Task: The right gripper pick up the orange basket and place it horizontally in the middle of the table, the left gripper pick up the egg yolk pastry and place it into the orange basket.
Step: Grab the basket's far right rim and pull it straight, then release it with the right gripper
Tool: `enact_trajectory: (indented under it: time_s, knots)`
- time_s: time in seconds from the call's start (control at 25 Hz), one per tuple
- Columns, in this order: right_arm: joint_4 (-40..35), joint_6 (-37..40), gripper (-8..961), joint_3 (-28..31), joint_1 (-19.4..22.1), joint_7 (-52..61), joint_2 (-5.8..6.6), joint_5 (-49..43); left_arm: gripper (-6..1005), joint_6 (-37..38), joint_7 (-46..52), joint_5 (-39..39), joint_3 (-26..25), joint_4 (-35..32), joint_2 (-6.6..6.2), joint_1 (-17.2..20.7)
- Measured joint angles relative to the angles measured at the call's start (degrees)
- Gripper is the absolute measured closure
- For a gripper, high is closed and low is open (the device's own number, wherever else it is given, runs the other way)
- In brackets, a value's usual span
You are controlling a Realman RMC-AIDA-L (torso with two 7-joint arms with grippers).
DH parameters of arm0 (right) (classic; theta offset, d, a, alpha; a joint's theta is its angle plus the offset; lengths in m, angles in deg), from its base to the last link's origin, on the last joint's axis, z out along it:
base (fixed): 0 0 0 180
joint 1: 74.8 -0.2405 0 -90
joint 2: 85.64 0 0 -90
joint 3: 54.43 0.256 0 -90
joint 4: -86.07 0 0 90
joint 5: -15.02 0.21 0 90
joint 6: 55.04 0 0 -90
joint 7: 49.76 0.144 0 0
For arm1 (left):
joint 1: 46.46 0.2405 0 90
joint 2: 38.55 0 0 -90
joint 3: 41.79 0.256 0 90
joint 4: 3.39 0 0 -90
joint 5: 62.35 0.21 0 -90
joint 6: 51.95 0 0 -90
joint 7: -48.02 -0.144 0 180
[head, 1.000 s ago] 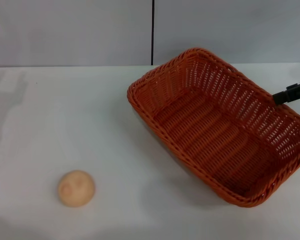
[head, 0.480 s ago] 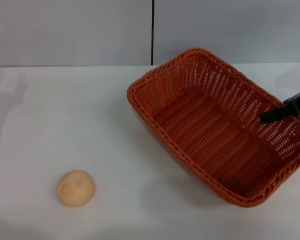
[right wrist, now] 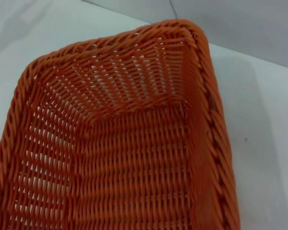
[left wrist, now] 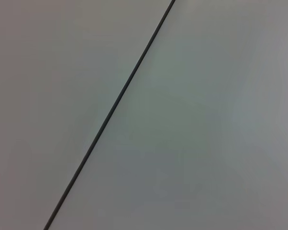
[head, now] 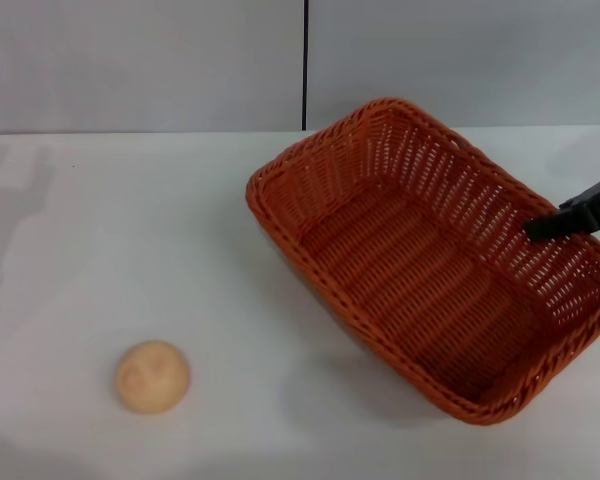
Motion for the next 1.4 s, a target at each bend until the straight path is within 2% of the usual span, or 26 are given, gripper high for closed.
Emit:
enact_trajectory:
  time_s: [0.28, 0.36, 0.4, 0.64, 0.8, 0.92, 0.96, 1.0, 1.04, 1.16, 1.2, 1.24, 1.4]
  knots:
    - [-3.17, 1.26, 767, 0.26, 1.90, -1.47, -0.50, 4.24, 369, -0.08, 0.08, -0.13, 0.00, 0.04, 0.00, 0.33]
    - [-4.95, 2.39, 776, 0.65, 3.32, -2.98, -0.49, 7.97, 369, -0.13, 0.08, -0.14, 0.00, 0.05, -0.01, 0.34]
    - [-6.62, 3.43, 776, 1.73, 4.99, -5.38, -0.49, 12.71, 369, -0.13, 0.08, -0.14, 0.00, 0.05, -0.01, 0.34]
    - [-7.30, 4.95, 777, 4.31, 7.80, -10.65, -0.22, 22.14, 369, -0.11, 0.17, -0.22, 0.00, 0.05, -0.07, 0.34]
    - [-7.21, 8.64, 778, 8.44, 8.96, -15.07, 0.09, 27.45, 368, -0.26, 0.20, -0.26, 0.00, 0.05, 0.00, 0.34]
    - [-7.42, 11.07, 778, 10.05, 8.81, -16.19, 0.45, 28.17, 368, -0.25, 0.21, -0.26, 0.00, 0.05, 0.00, 0.34]
    - [-7.63, 12.32, 778, 10.74, 8.59, -16.64, 0.79, 28.31, 368, -0.13, 0.23, -0.26, 0.00, 0.04, 0.00, 0.31]
    - [-8.02, 14.42, 778, 11.16, 8.04, -17.15, 1.79, 28.35, 368, -0.11, 0.23, -0.24, 0.00, 0.04, 0.00, 0.28]
    - [-8.02, 14.42, 778, 11.16, 8.04, -17.15, 1.79, 28.35, 368, -0.11, 0.23, -0.24, 0.00, 0.04, 0.00, 0.28]
    - [-8.42, 17.13, 778, 10.74, 6.73, -17.29, 4.12, 28.06, 368, -0.09, 0.24, -0.12, 0.00, 0.04, 0.00, 0.05]
    - [-8.65, 19.16, 778, 10.65, 5.55, -17.31, 5.80, 27.39, 368, -0.08, 0.24, -0.10, 0.00, 0.03, 0.00, -0.02]
    - [-8.65, 19.16, 778, 10.65, 5.55, -17.31, 5.80, 27.39, 368, -0.07, 0.24, -0.09, 0.00, -0.01, 0.00, -0.07]
    - [-9.73, 23.84, 778, 10.32, 2.18, -18.58, 8.80, 24.52, 367, -0.08, 0.24, -0.05, 0.08, -0.55, 0.00, -0.33]
